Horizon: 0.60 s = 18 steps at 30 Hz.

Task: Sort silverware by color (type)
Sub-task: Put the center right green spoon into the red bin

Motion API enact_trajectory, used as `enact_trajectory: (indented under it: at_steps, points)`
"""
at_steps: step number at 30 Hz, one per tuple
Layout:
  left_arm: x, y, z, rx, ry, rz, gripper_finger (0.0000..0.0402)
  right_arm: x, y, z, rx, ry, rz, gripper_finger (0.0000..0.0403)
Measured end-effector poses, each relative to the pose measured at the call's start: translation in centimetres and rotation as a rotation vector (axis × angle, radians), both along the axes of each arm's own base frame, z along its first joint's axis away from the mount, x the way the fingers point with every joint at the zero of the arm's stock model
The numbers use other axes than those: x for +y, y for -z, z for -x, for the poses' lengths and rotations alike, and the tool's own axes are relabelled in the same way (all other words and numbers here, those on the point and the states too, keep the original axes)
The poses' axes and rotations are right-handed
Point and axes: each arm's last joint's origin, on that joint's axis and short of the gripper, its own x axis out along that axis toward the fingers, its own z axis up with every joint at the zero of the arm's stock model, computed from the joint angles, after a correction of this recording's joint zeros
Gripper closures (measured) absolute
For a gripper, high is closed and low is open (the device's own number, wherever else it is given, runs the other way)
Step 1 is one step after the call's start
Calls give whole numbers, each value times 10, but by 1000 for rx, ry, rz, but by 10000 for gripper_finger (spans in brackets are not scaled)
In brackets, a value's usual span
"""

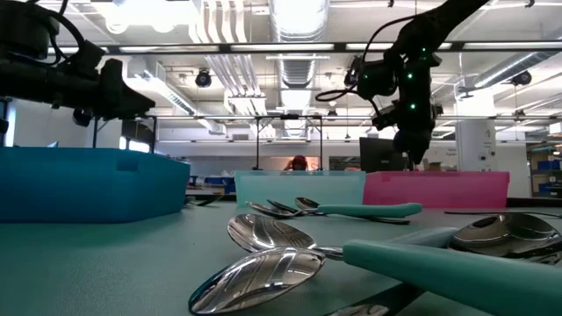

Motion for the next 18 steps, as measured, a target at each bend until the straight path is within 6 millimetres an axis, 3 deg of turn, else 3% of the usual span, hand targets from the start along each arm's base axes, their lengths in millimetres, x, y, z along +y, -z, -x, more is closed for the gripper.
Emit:
enact_trajectory:
  at_steps: [9, 14, 18]
  points:
    - [-6, -14, -5, -213, 269, 42, 293, 20, -11, -10, -99, -81, -36, 314]
    - [-6, -30, -6, -383, 301, -11, 293, 32, -19, -14, -151, -96, -13, 320]
    - [-5, -32, -10, -393, 311, -21, 293, 38, -21, -16, -172, -96, -8, 320]
